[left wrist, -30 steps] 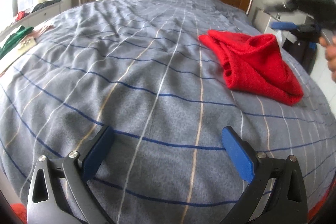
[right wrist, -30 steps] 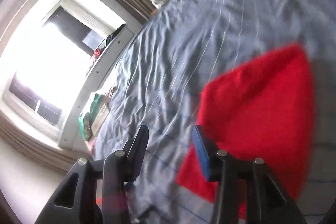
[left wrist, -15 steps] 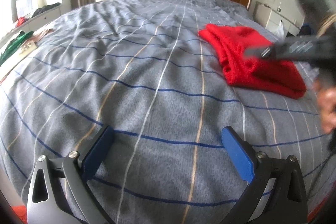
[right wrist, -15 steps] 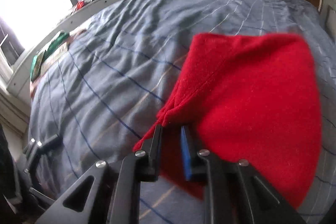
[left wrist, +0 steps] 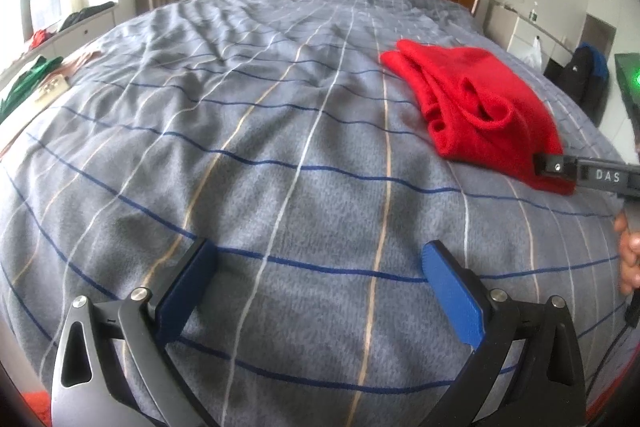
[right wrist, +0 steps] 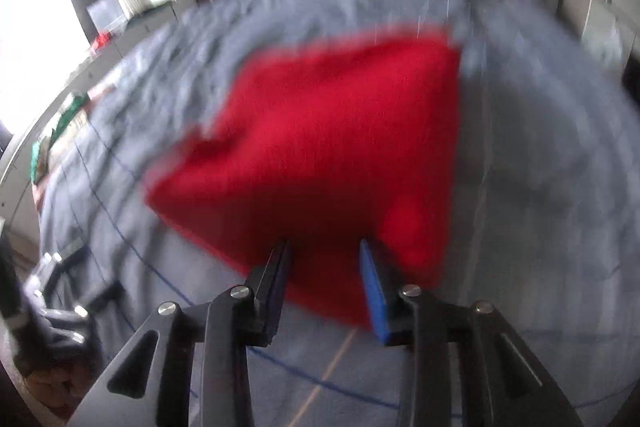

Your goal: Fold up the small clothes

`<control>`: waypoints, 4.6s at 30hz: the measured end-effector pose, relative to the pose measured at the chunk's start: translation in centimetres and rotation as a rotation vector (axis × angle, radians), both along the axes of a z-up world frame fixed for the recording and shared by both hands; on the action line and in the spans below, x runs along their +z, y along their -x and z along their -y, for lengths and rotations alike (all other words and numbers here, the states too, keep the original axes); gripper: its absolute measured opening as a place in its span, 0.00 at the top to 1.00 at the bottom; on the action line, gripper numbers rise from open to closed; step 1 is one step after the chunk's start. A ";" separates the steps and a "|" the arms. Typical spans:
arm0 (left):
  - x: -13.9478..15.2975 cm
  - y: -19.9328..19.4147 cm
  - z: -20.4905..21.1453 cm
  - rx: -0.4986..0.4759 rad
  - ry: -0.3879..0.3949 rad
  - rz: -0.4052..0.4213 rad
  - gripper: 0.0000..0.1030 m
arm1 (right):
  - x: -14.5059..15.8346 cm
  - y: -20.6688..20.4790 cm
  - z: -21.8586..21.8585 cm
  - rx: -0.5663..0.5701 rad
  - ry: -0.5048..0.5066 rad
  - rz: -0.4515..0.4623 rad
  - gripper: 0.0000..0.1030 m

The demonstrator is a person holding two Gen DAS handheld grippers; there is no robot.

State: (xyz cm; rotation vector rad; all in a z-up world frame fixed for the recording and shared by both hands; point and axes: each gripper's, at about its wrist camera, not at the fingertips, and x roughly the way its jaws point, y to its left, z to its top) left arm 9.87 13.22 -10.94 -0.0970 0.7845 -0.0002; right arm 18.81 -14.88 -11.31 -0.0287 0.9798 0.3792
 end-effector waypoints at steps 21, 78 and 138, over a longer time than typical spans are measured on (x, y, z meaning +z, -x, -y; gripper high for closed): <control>3.8 -18.4 4.0 -0.192 0.366 -0.296 0.01 | 2.7 -6.9 9.5 -0.181 -0.426 -0.059 0.25; 15.2 9.4 9.0 -0.031 -0.230 0.018 0.00 | 12.2 19.3 5.4 -0.167 0.005 0.184 0.01; 17.3 11.4 10.1 -0.076 -0.164 0.016 0.00 | 15.6 21.8 3.9 -0.128 0.069 0.217 0.01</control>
